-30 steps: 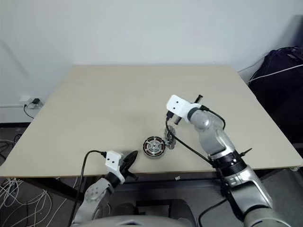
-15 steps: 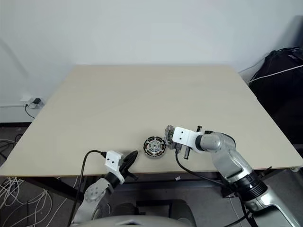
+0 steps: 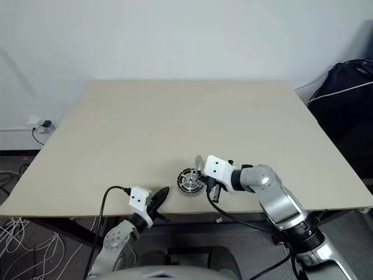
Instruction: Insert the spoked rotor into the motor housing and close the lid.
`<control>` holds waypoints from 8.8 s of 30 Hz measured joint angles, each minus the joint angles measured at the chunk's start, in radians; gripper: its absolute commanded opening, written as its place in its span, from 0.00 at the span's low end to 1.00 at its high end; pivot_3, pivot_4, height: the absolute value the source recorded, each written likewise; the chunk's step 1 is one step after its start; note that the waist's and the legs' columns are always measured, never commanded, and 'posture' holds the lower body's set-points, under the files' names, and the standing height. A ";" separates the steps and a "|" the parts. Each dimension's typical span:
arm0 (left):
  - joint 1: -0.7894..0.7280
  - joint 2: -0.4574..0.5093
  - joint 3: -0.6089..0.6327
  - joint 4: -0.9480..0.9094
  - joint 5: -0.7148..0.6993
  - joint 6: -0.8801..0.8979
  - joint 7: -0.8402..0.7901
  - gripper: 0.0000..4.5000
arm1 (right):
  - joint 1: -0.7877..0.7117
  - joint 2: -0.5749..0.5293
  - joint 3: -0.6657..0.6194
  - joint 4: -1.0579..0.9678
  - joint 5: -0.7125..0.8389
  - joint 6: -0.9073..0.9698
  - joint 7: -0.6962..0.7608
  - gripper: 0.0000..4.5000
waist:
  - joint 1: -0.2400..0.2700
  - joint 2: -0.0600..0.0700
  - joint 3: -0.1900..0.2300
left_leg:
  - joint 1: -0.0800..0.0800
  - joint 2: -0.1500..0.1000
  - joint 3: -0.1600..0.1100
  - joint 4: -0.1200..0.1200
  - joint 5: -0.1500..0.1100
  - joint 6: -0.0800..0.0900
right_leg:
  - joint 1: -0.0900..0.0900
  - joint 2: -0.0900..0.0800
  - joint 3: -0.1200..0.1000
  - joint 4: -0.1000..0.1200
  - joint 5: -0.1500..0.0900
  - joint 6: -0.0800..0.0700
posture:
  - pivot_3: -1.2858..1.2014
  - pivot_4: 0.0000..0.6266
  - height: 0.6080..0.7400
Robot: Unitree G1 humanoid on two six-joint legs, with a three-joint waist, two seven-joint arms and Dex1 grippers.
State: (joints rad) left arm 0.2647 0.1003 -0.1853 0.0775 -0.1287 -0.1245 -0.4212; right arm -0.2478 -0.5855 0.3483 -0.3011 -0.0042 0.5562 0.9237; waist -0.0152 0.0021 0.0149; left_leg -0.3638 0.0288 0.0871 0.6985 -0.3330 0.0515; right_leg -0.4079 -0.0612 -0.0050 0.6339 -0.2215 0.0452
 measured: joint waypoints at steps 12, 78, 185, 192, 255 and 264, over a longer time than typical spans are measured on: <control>0.001 0.002 0.000 0.000 0.000 0.000 0.005 0.00 | -0.005 0.053 0.047 0.095 -0.001 -0.030 -0.029 0.00 | 0.001 0.000 0.000 | 0.000 0.000 0.000 0.000 0.000 0.000 | 0.000 0.000 0.000 0.000 0.000 0.000 | 0.52 0.00 1.00; 0.007 0.009 -0.011 -0.005 0.001 0.003 -0.001 0.00 | -0.015 0.219 0.036 0.294 0.041 -0.056 -0.180 0.00 | -0.001 0.002 -0.002 | 0.001 0.000 0.000 0.001 -0.001 0.002 | 0.004 0.000 0.000 -0.005 0.003 0.003 | 0.52 0.00 1.00; -0.010 -0.001 -0.003 0.143 0.011 -0.119 -0.016 0.00 | 0.021 0.323 -0.022 0.374 0.044 -0.098 -0.294 0.72 | -0.011 0.005 -0.004 | 0.003 0.001 0.000 0.001 -0.001 0.003 | 0.007 -0.001 0.000 -0.006 0.003 0.003 | 0.52 0.00 1.00; -0.010 -0.001 -0.002 0.144 0.011 -0.119 -0.016 0.00 | 0.021 0.332 -0.021 0.376 0.035 -0.096 -0.309 0.72 | -0.012 0.005 -0.004 | 0.004 0.002 0.000 0.001 -0.001 0.003 | 0.007 -0.001 0.000 -0.005 0.003 0.003 | 0.52 0.00 1.00; -0.336 0.083 0.012 0.130 -0.004 0.250 -0.145 0.00 | -0.036 0.324 0.057 0.361 -0.006 0.022 -0.311 0.72 | -0.021 0.004 -0.017 | 0.006 0.002 0.000 0.001 0.000 0.001 | 0.009 0.001 -0.002 -0.005 0.004 0.001 | 0.52 0.00 1.00; -0.403 0.095 -0.004 0.128 -0.004 0.343 -0.204 0.00 | -0.028 0.324 0.057 0.350 -0.007 0.025 -0.316 0.72 | -0.021 0.003 -0.016 | 0.006 0.002 -0.001 0.001 0.000 0.001 | 0.010 0.001 -0.002 -0.006 0.004 0.001 | 0.52 0.00 1.00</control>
State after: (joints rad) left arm -0.1384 0.1955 -0.1892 0.2059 -0.1329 0.2181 -0.6251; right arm -0.2763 -0.2614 0.4051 0.0486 -0.0112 0.5815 0.6075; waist -0.0363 0.0050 -0.0015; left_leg -0.3575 0.0304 0.0866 0.6990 -0.3333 0.0520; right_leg -0.3983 -0.0606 -0.0071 0.6282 -0.2176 0.0463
